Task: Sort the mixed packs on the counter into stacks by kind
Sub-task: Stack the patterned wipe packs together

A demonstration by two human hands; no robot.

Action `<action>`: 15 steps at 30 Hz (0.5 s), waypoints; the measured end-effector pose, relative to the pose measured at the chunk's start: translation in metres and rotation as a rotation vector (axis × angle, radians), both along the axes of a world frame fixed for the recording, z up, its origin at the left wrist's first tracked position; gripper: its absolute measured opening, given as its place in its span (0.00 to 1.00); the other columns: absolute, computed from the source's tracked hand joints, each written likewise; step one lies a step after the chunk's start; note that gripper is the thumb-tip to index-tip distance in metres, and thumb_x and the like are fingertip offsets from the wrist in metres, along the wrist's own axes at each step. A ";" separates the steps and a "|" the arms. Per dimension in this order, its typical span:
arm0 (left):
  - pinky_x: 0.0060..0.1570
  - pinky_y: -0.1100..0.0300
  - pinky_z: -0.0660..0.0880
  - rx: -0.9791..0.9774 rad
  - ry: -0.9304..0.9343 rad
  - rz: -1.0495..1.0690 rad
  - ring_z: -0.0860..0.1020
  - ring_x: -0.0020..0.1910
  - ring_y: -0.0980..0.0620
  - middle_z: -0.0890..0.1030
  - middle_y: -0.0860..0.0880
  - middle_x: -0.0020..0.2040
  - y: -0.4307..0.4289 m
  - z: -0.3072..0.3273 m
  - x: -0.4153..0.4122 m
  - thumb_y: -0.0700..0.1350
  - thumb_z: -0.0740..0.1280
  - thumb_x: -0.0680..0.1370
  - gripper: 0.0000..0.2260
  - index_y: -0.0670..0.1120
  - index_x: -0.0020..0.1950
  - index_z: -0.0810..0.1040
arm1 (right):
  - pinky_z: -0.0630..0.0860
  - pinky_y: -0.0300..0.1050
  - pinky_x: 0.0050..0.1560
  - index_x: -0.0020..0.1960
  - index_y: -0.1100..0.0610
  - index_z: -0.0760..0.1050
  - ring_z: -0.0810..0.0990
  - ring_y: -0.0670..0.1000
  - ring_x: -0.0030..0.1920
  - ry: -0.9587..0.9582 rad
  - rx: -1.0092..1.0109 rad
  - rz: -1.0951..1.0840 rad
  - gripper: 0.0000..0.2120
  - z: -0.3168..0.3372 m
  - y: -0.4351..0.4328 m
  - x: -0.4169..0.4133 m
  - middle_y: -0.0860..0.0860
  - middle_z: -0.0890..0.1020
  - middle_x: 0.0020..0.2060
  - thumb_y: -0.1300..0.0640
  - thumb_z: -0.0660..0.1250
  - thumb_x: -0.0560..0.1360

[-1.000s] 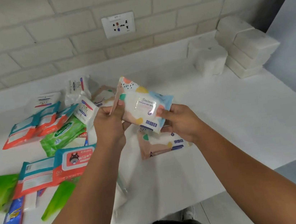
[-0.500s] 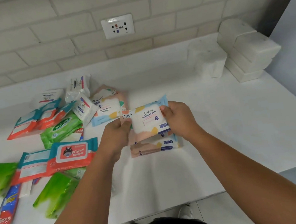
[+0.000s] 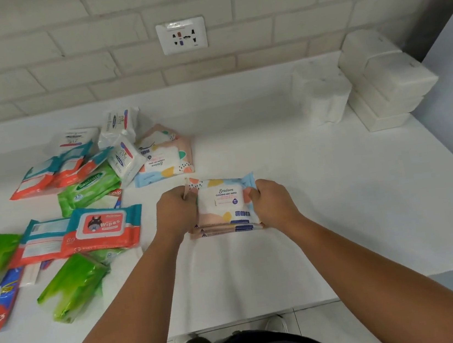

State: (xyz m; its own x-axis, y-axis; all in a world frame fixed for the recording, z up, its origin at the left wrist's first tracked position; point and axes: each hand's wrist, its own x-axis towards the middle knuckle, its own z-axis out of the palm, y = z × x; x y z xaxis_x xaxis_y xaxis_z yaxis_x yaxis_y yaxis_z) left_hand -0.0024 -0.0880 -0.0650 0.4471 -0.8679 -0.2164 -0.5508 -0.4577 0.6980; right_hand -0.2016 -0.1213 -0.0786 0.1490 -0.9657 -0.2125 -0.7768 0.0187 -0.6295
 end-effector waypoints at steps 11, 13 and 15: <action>0.40 0.55 0.75 0.045 0.054 0.019 0.78 0.40 0.48 0.80 0.48 0.38 0.000 -0.009 0.000 0.49 0.60 0.84 0.14 0.47 0.41 0.76 | 0.79 0.49 0.31 0.44 0.56 0.71 0.80 0.54 0.34 -0.157 0.040 -0.091 0.13 -0.016 0.001 0.001 0.48 0.77 0.35 0.50 0.58 0.83; 0.46 0.50 0.79 0.070 0.013 -0.019 0.80 0.43 0.46 0.81 0.46 0.40 -0.002 -0.007 0.003 0.50 0.61 0.84 0.14 0.44 0.43 0.77 | 0.80 0.52 0.34 0.47 0.57 0.71 0.81 0.55 0.36 -0.149 0.021 -0.143 0.11 -0.014 -0.002 0.000 0.50 0.79 0.37 0.50 0.61 0.81; 0.49 0.49 0.80 0.073 -0.039 -0.046 0.81 0.44 0.45 0.82 0.45 0.42 -0.007 -0.003 0.012 0.51 0.62 0.83 0.14 0.43 0.45 0.78 | 0.76 0.46 0.36 0.51 0.56 0.71 0.80 0.53 0.37 -0.110 -0.037 -0.214 0.09 -0.009 -0.006 -0.001 0.48 0.79 0.37 0.49 0.64 0.79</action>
State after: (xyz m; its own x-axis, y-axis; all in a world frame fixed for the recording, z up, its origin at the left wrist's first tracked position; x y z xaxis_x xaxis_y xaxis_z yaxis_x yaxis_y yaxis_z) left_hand 0.0093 -0.0946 -0.0682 0.4168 -0.8701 -0.2629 -0.5984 -0.4804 0.6412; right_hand -0.2022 -0.1268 -0.0876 -0.0395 -0.9846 -0.1701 -0.6844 0.1506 -0.7133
